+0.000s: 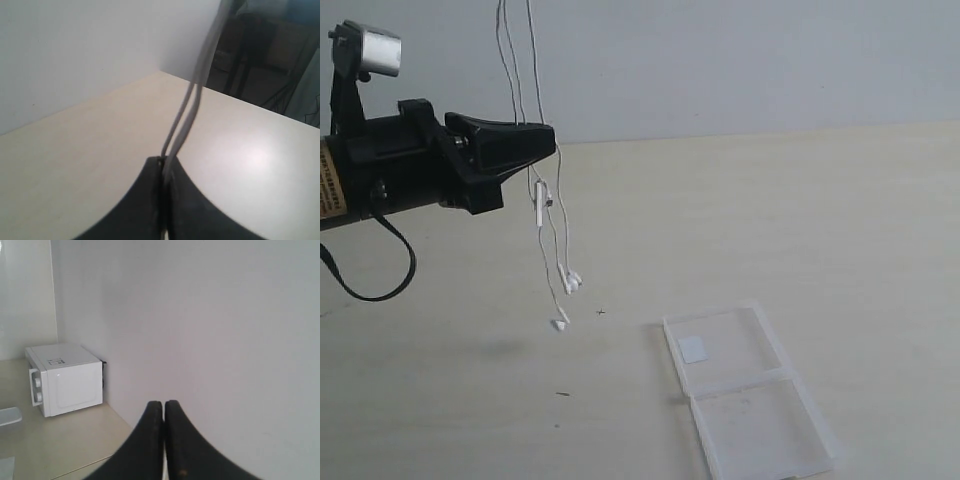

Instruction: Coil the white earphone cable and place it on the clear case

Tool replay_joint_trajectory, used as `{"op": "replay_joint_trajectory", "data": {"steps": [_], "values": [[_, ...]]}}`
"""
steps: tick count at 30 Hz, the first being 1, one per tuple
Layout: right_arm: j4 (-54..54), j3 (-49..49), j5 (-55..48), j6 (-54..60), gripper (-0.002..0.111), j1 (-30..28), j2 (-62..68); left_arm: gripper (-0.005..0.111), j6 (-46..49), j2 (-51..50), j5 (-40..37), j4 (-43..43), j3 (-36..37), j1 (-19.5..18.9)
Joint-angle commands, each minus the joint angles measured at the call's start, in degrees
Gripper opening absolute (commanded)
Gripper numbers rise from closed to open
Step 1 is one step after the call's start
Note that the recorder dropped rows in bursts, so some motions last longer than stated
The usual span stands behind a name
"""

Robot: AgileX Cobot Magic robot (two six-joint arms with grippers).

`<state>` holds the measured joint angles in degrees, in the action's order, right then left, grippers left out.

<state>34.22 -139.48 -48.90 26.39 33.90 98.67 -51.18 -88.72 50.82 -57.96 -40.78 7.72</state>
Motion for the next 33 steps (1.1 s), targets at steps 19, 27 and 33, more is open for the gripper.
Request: {"op": "replay_joint_trajectory", "data": {"steps": [19, 27, 33], "values": [[-16.87, 1.05, -21.06, -8.7, 0.0, 0.13, -4.32, 0.0, -4.1, 0.73, -8.19, 4.05, -3.19, 0.26], [-19.64, 11.69, -21.06, -12.69, 0.0, 0.13, -8.84, 0.0, -4.74, 6.79, -16.09, 2.98, -4.65, 0.26], [-18.13, 29.47, -21.06, -9.89, 0.0, 0.13, -13.93, 0.0, -8.69, 11.88, -21.4, -2.07, -4.65, 0.26]]}}
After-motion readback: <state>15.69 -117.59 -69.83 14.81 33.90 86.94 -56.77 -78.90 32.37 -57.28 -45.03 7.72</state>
